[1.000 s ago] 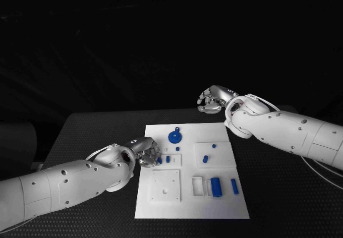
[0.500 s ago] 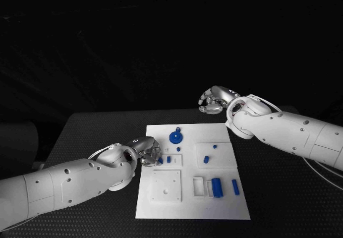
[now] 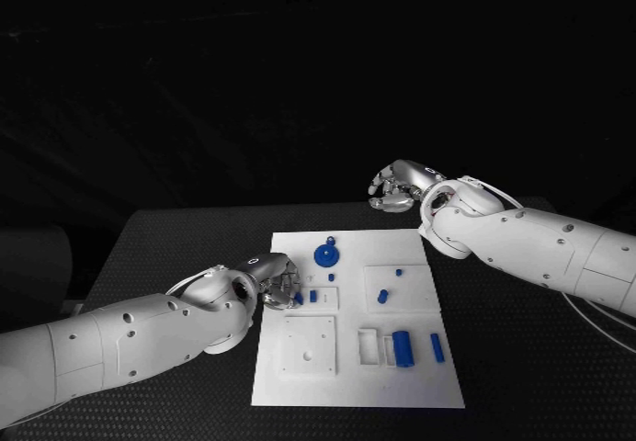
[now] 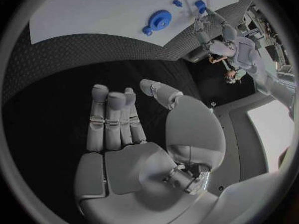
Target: Assemble the parts on the task board
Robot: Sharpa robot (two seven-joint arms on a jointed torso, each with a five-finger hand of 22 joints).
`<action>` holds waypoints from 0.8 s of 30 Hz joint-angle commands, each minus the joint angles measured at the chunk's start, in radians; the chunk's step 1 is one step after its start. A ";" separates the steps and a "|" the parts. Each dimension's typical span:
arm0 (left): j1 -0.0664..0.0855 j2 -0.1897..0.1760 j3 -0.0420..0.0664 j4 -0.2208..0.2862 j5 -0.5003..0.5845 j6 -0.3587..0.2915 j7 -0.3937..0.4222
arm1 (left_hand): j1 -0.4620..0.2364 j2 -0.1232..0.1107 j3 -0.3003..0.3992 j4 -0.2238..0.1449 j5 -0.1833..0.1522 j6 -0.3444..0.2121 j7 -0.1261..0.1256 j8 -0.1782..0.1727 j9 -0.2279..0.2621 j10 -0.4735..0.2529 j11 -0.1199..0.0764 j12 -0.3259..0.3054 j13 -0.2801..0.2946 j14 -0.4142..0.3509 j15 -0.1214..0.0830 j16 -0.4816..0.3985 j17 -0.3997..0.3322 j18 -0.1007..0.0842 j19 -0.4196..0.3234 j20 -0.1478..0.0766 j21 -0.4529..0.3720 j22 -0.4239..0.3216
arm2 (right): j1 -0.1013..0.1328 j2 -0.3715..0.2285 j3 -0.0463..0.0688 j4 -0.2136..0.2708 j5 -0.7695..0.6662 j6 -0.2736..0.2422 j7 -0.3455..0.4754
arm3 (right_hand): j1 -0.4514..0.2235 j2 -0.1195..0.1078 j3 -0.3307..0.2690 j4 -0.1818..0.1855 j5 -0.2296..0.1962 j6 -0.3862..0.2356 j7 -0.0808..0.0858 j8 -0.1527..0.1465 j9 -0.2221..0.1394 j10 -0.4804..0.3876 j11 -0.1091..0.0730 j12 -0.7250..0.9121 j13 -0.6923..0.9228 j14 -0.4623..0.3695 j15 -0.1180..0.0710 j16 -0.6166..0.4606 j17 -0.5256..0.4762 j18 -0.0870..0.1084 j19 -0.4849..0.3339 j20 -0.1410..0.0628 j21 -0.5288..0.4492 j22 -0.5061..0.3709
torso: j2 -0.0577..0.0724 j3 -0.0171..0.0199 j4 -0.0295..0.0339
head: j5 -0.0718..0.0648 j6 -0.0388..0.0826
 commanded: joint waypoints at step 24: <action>-0.003 0.004 -0.002 0.009 0.026 0.016 -0.002 | -0.003 0.039 0.020 -0.004 0.044 0.028 -0.012 0.005 0.010 0.002 -0.012 0.021 -0.006 -0.007 -0.010 0.018 -0.001 -0.016 0.001 -0.075 0.017 0.022 | -0.001 0.000 0.000 0.000 -0.003 0.006 0.009 | -0.002 0.003 -0.001 -0.005 0.004 -0.001 0.008 -0.005 0.001 -0.001 0.003 0.006 -0.003 0.006 0.000 -0.006 0.002 0.015 0.005 0.003 -0.006 0.002 | 0.000 0.0005 0.0003 | -0.001 0.007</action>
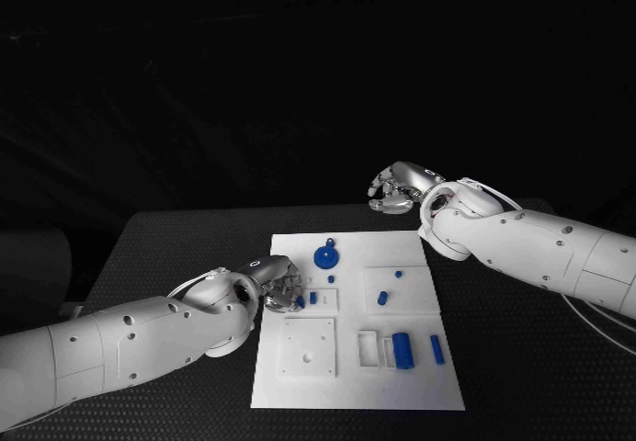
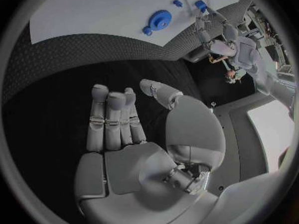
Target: Assemble the parts on the task board
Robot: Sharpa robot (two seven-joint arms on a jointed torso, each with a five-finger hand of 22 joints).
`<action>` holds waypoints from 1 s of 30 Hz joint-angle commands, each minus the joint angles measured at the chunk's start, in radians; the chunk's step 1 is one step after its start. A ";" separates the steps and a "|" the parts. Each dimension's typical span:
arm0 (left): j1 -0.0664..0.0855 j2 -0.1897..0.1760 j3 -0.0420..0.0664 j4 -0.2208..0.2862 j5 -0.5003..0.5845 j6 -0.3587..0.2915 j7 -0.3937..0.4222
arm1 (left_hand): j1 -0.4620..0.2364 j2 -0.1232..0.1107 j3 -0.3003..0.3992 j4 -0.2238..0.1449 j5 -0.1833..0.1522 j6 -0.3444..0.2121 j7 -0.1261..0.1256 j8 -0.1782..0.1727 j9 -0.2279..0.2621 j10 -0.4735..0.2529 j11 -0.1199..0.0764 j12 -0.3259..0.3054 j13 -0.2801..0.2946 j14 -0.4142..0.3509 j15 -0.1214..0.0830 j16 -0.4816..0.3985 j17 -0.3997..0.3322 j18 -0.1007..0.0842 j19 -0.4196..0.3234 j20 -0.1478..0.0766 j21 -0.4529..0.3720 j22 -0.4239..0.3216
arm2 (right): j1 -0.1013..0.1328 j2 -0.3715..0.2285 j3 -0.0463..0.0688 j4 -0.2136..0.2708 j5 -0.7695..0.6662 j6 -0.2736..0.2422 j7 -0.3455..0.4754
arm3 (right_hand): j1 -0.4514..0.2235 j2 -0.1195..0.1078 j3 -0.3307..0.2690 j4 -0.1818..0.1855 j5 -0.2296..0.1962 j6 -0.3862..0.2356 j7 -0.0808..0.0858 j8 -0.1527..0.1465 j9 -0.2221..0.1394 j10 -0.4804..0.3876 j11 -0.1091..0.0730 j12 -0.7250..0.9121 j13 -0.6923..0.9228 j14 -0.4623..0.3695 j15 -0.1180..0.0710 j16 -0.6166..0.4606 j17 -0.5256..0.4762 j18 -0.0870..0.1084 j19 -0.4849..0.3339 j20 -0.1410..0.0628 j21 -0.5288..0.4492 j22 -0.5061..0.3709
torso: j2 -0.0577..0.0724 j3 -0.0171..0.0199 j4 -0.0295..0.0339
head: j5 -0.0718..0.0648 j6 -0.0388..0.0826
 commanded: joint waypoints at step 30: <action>-0.003 -0.002 -0.003 0.003 0.014 -0.005 0.002 | -0.004 -0.016 0.002 -0.017 0.012 0.024 -0.005 -0.005 0.010 0.010 -0.011 0.025 -0.006 0.006 -0.013 0.023 -0.002 -0.014 0.010 -0.084 0.022 0.022 | 0.000 -0.002 0.000 0.003 -0.003 0.003 0.009 | -0.002 0.003 -0.001 -0.005 0.004 0.000 0.005 -0.005 0.002 -0.002 0.003 0.007 -0.004 0.006 0.000 -0.007 0.002 0.015 0.005 0.003 -0.007 0.002 | 0.000 -0.0005 0.0011 | 0.004 0.002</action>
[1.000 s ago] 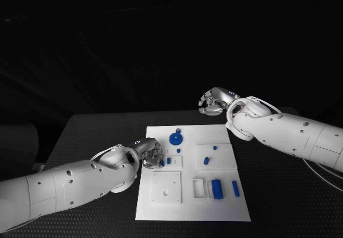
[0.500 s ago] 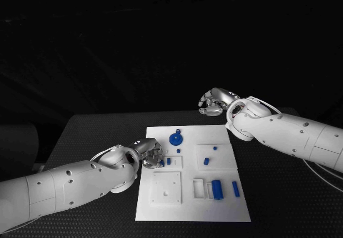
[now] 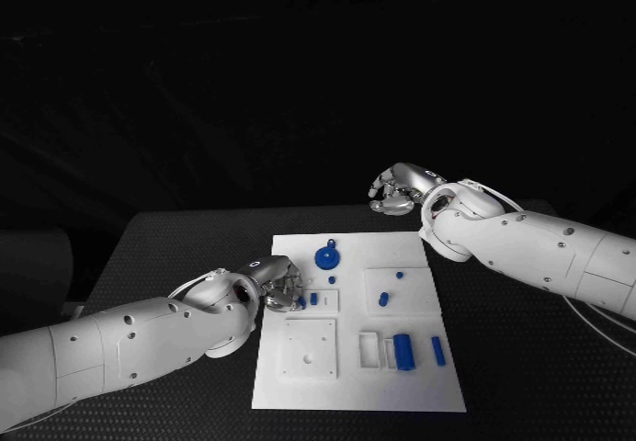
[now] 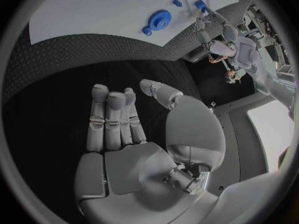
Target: Assemble the parts on the task board
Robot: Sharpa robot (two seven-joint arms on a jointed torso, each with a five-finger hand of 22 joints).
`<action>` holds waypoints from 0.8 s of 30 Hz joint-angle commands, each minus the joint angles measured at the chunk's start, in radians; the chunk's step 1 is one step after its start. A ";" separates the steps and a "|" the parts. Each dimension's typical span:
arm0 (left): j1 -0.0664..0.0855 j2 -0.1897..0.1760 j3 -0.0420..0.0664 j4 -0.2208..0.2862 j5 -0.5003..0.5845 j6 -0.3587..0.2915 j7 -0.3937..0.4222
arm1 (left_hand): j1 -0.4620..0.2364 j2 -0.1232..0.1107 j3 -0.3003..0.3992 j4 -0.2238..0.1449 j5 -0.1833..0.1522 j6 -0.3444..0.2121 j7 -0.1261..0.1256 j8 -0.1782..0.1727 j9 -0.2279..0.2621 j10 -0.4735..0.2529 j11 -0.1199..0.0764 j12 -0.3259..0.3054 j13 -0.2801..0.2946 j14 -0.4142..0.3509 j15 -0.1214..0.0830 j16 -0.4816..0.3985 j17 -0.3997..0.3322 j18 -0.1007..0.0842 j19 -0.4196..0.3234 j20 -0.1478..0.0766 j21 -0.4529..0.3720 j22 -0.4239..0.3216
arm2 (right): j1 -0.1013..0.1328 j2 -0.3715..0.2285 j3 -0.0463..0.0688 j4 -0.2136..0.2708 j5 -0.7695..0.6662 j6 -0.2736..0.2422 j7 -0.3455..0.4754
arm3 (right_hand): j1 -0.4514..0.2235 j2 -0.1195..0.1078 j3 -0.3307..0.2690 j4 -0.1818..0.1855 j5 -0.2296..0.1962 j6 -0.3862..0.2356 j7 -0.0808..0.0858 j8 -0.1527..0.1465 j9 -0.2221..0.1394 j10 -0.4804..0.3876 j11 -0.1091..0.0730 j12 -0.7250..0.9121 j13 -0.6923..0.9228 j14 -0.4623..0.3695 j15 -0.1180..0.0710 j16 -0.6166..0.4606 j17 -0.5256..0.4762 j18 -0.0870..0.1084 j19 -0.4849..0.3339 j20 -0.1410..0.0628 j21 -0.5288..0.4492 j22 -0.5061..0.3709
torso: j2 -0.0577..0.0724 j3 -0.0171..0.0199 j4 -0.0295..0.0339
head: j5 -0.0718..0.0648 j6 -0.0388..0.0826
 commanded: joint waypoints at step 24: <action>-0.007 -0.004 -0.004 0.016 -0.040 -0.014 0.014 | 0.003 -0.001 0.005 -0.020 0.013 0.038 -0.012 0.013 0.034 0.025 -0.019 0.041 -0.002 0.020 -0.025 0.040 0.003 -0.012 0.027 -0.096 0.033 0.023 | 0.000 -0.002 0.000 0.001 -0.003 0.000 0.010 | -0.003 0.003 -0.001 -0.005 0.004 -0.001 0.008 -0.005 0.001 -0.002 0.003 0.008 -0.003 0.006 0.000 -0.003 0.002 0.015 0.005 0.003 -0.004 0.002 | 0.000 -0.0015 -0.0002 | 0.004 -0.002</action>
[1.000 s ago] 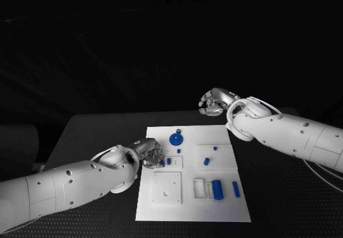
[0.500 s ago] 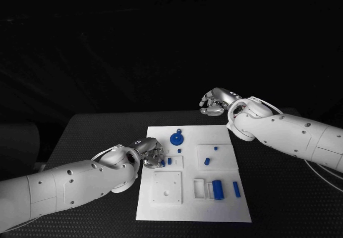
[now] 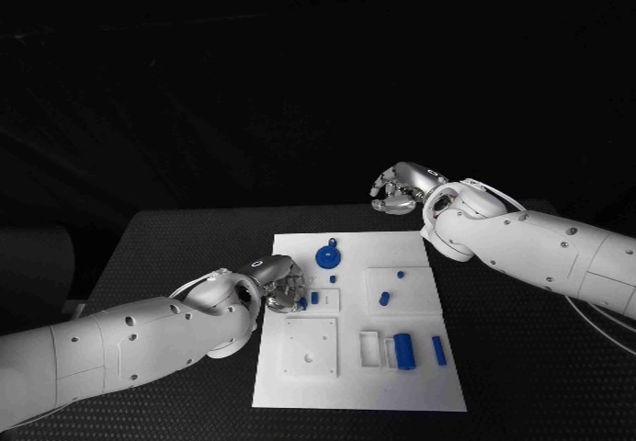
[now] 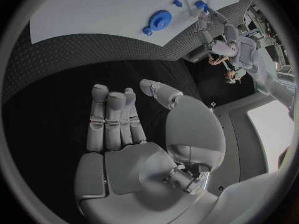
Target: Assemble the parts on the task board
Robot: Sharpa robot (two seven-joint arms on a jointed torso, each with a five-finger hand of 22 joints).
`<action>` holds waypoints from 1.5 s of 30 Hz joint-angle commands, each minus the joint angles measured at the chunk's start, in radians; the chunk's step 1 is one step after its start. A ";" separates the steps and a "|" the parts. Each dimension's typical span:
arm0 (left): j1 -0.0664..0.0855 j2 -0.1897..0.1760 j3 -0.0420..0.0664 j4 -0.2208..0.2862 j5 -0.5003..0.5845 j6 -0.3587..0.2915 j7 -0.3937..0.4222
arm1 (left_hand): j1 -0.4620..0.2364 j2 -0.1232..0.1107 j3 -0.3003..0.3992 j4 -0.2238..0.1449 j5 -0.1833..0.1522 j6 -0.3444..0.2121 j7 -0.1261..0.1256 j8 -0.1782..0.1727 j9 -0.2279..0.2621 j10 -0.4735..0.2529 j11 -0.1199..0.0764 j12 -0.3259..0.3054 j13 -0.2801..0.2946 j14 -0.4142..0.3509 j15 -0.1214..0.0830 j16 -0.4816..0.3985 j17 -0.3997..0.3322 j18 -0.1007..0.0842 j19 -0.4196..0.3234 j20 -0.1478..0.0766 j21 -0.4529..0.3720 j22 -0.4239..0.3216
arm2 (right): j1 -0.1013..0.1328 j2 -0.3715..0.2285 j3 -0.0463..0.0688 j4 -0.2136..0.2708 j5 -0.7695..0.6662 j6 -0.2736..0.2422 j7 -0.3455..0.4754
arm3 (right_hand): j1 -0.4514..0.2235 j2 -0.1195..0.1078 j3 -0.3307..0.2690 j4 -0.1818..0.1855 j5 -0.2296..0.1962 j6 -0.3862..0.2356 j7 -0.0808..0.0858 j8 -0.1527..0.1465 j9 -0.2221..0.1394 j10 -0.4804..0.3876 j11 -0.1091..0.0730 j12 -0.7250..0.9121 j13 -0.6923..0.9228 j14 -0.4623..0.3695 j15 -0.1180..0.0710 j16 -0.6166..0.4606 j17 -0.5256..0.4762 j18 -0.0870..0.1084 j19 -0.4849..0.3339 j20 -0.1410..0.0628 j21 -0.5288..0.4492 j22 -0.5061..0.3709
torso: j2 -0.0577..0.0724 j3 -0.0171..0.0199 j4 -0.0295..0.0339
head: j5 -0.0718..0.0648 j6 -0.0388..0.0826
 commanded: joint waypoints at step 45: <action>-0.013 -0.017 -0.004 -0.018 0.034 -0.034 0.079 | -0.008 0.027 0.014 -0.003 0.007 0.024 -0.007 -0.003 0.011 0.026 -0.008 0.007 -0.015 0.012 -0.016 0.011 -0.005 -0.012 0.014 -0.100 0.017 0.021 | 0.000 -0.005 0.000 0.002 -0.003 0.000 0.010 | -0.004 0.003 -0.001 -0.005 0.004 0.000 0.007 -0.005 0.001 -0.002 0.004 0.005 -0.004 0.007 0.000 -0.005 0.003 0.015 0.006 0.003 -0.005 0.003 | 0.000 0.0004 -0.0007 | 0.002 0.005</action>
